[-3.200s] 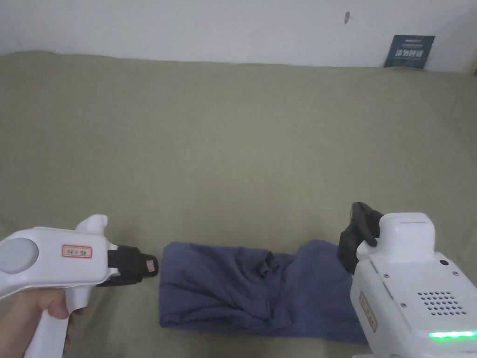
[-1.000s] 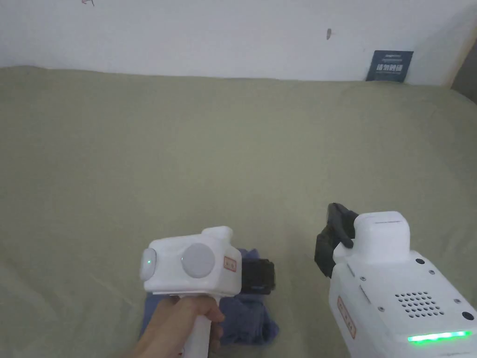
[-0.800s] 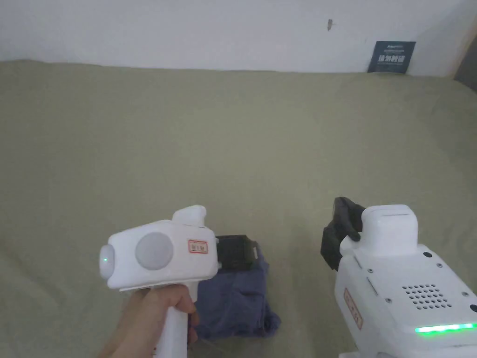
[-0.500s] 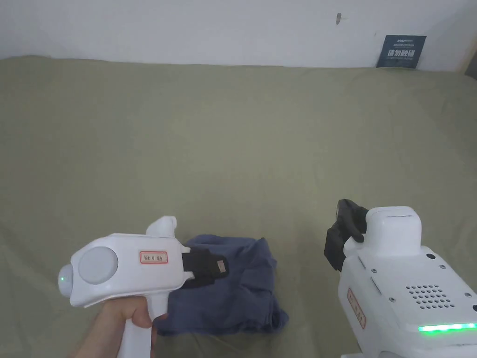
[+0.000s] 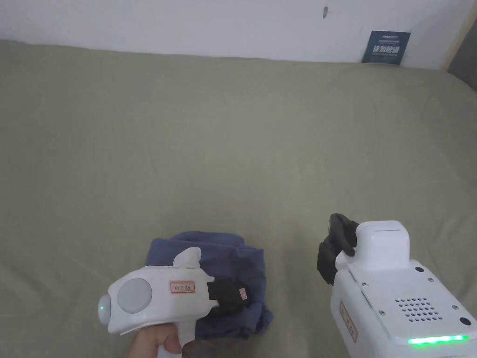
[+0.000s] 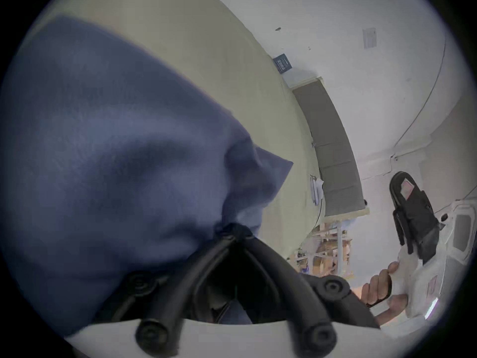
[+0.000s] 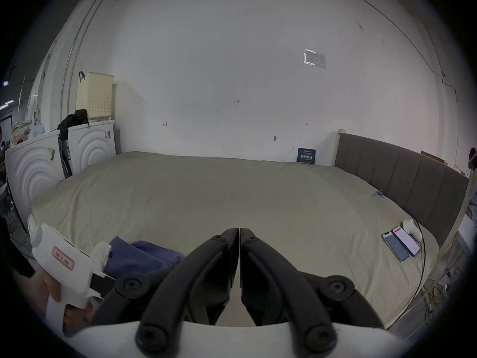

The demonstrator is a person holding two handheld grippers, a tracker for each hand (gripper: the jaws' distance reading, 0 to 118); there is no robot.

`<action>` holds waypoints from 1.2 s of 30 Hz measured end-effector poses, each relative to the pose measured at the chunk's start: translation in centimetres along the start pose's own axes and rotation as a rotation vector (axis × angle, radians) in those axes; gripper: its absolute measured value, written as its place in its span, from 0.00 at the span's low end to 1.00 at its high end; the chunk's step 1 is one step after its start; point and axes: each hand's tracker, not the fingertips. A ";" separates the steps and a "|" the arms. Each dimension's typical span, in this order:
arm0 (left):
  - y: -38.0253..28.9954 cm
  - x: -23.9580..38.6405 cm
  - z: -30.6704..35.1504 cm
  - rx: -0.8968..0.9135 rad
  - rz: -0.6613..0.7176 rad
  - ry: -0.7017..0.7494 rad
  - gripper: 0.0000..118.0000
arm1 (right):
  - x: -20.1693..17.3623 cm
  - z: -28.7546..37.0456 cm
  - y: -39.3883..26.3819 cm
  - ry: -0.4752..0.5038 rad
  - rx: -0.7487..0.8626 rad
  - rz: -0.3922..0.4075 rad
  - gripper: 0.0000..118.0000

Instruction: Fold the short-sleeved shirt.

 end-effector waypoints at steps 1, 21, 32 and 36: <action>0.2 0.3 0.9 0.006 -0.005 -0.008 0.00 | -0.1 0.0 -0.1 0.004 -0.002 -0.005 0.06; 1.9 -2.2 15.1 0.228 -0.001 0.083 0.00 | -7.4 -0.7 -1.1 0.240 -0.110 0.022 0.06; 1.4 -5.0 15.9 0.230 0.043 0.154 0.00 | -8.5 -6.5 -6.7 0.305 -0.375 0.117 0.06; 1.6 -6.2 15.8 0.199 0.067 0.155 0.00 | -8.7 -8.7 -9.3 0.293 -0.481 0.102 0.06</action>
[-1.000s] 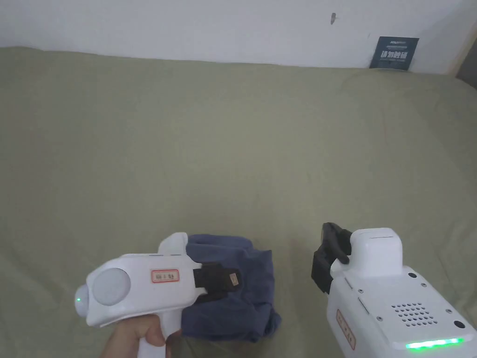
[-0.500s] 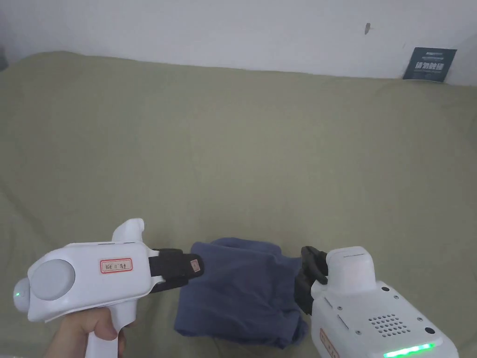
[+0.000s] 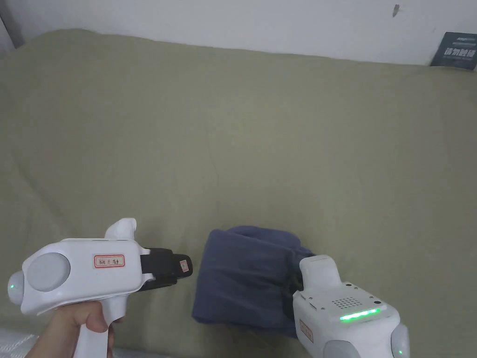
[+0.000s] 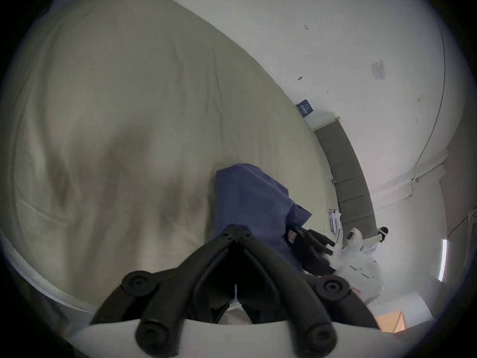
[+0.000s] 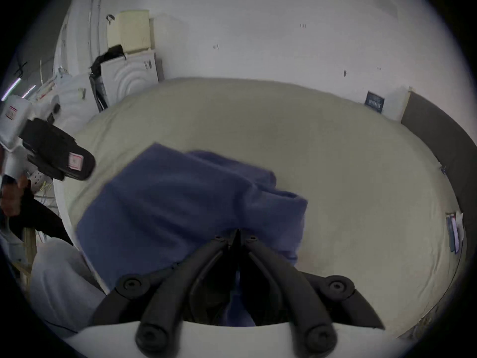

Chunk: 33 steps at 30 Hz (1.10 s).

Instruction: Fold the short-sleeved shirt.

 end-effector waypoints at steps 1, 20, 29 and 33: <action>0.1 -0.3 0.0 -0.015 -0.007 0.000 0.00 | 0.2 -0.1 -0.3 -0.003 0.029 -0.008 0.06; 3.0 -1.1 -8.6 -0.316 0.001 -0.240 0.95 | 0.4 0.1 0.3 0.022 0.011 -0.071 0.06; 3.1 -1.1 -10.0 -0.280 -0.014 -0.177 0.20 | 0.4 0.3 1.1 0.041 -0.009 -0.094 0.06; 3.3 -0.8 -9.5 -0.259 -0.030 -0.133 0.20 | 0.4 3.8 2.3 0.000 0.132 -0.094 0.06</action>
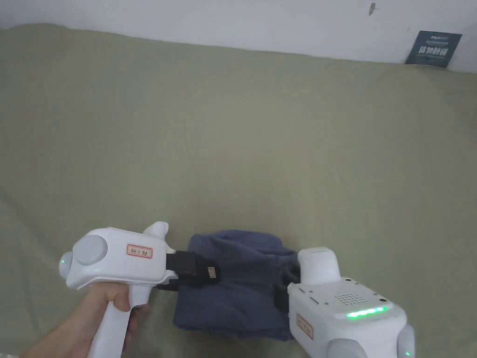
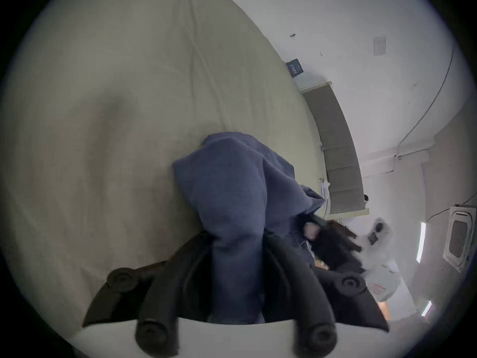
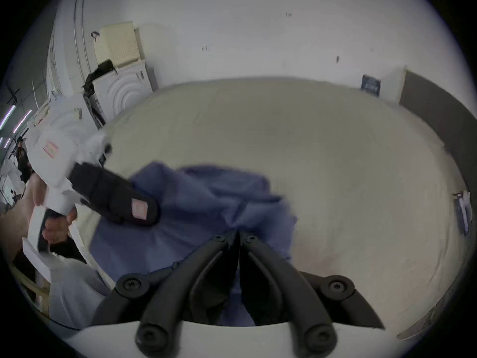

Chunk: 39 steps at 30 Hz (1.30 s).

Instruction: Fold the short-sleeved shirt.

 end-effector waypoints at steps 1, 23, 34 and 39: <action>0.2 0.0 0.2 0.003 -0.002 0.003 0.20 | 0.2 1.3 0.7 -0.026 0.061 0.009 0.06; 4.2 -2.8 12.9 0.126 -0.013 0.145 0.20 | -5.0 8.6 9.3 -0.226 0.491 0.056 0.06; 6.6 -12.6 30.1 0.261 0.079 0.299 0.20 | -21.4 -1.9 14.1 0.140 0.490 0.149 0.06; 8.5 -16.1 36.1 0.251 0.086 0.373 0.20 | -28.4 -6.5 14.7 0.243 0.456 0.161 0.06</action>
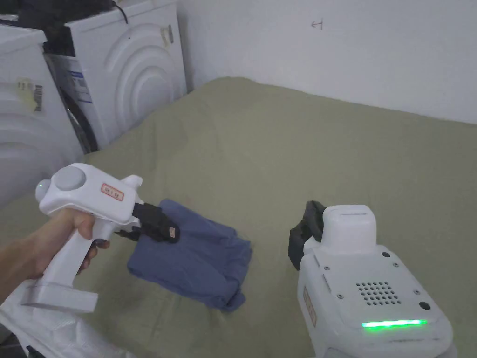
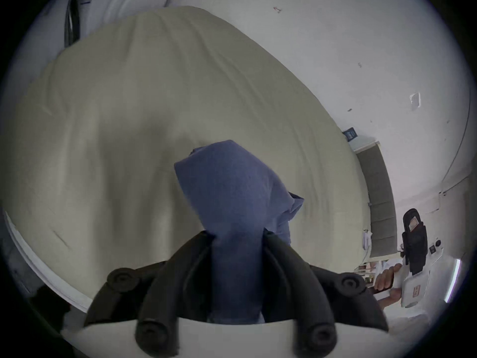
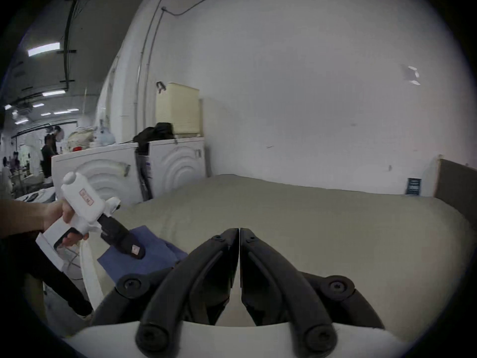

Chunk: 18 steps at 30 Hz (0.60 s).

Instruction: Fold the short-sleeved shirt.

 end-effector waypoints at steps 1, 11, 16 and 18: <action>1.1 -1.3 -0.4 -0.003 0.004 0.014 0.20 | -0.9 -1.2 -0.3 0.011 -0.005 -0.004 0.06; 8.1 -9.8 -0.6 -0.070 -0.014 0.082 0.20 | -4.5 -8.3 -3.1 0.120 -0.042 0.018 0.06; 8.7 -9.7 -1.4 -0.108 -0.034 0.104 0.20 | -5.6 -9.2 -3.4 0.156 -0.057 0.035 0.06; 7.7 -8.1 -1.0 -0.109 -0.043 0.114 0.22 | -5.8 -9.4 -3.4 0.169 -0.060 0.030 0.06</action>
